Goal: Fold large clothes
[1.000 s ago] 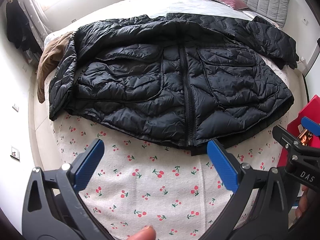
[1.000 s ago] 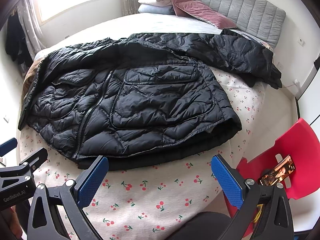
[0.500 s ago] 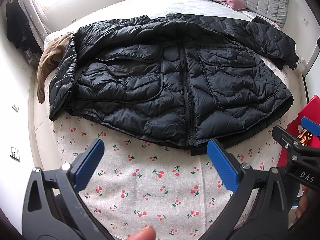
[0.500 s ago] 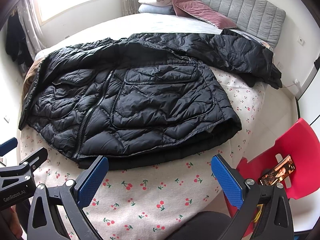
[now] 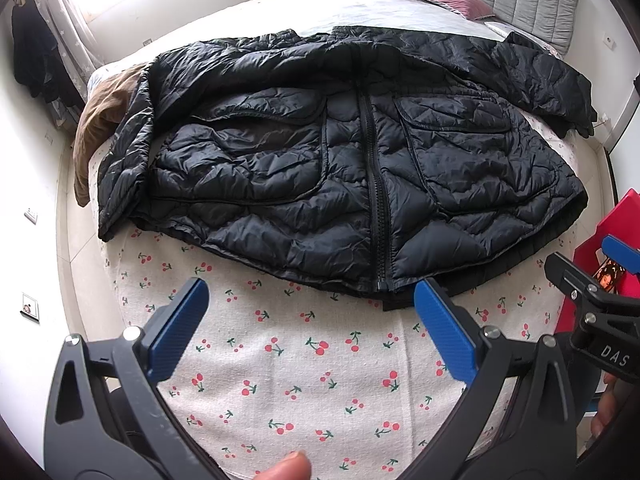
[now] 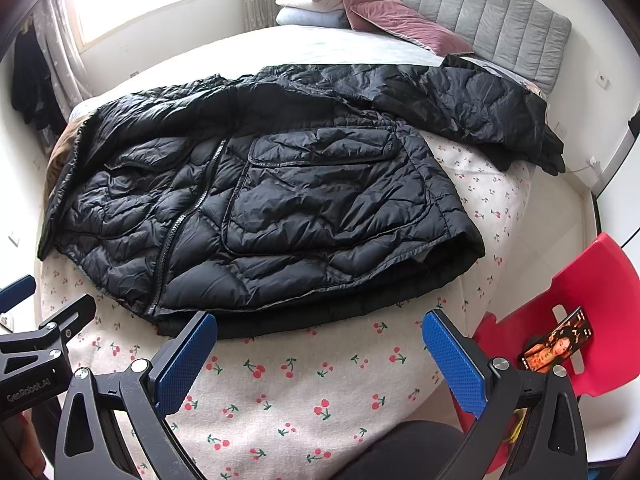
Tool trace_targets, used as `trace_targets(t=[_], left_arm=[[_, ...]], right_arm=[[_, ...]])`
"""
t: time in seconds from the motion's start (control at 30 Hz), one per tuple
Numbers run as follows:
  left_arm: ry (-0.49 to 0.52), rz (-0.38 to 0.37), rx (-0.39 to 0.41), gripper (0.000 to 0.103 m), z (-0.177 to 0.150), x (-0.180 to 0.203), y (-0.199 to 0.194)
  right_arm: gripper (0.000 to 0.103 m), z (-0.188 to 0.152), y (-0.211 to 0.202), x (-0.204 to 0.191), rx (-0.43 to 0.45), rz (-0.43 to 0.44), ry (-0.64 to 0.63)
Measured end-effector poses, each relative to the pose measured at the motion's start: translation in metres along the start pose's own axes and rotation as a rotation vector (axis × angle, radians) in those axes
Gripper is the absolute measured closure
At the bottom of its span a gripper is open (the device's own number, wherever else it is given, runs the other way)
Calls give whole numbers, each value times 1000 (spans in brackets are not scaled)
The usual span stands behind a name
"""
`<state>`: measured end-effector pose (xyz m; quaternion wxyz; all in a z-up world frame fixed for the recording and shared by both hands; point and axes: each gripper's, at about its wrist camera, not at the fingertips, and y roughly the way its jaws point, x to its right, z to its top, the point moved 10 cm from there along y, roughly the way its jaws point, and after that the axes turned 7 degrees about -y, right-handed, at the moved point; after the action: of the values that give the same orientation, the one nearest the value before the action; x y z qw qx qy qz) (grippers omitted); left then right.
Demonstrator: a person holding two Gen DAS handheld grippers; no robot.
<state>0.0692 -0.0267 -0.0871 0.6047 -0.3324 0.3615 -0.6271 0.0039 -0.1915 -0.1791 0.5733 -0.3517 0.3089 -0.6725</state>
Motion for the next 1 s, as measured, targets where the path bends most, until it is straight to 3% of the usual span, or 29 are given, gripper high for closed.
trace_targets(t=[1.0], left_arm=[[4, -2, -2, 1, -3, -7, 10]], right_arm=[[0, 0, 6, -9, -2, -14, -47]])
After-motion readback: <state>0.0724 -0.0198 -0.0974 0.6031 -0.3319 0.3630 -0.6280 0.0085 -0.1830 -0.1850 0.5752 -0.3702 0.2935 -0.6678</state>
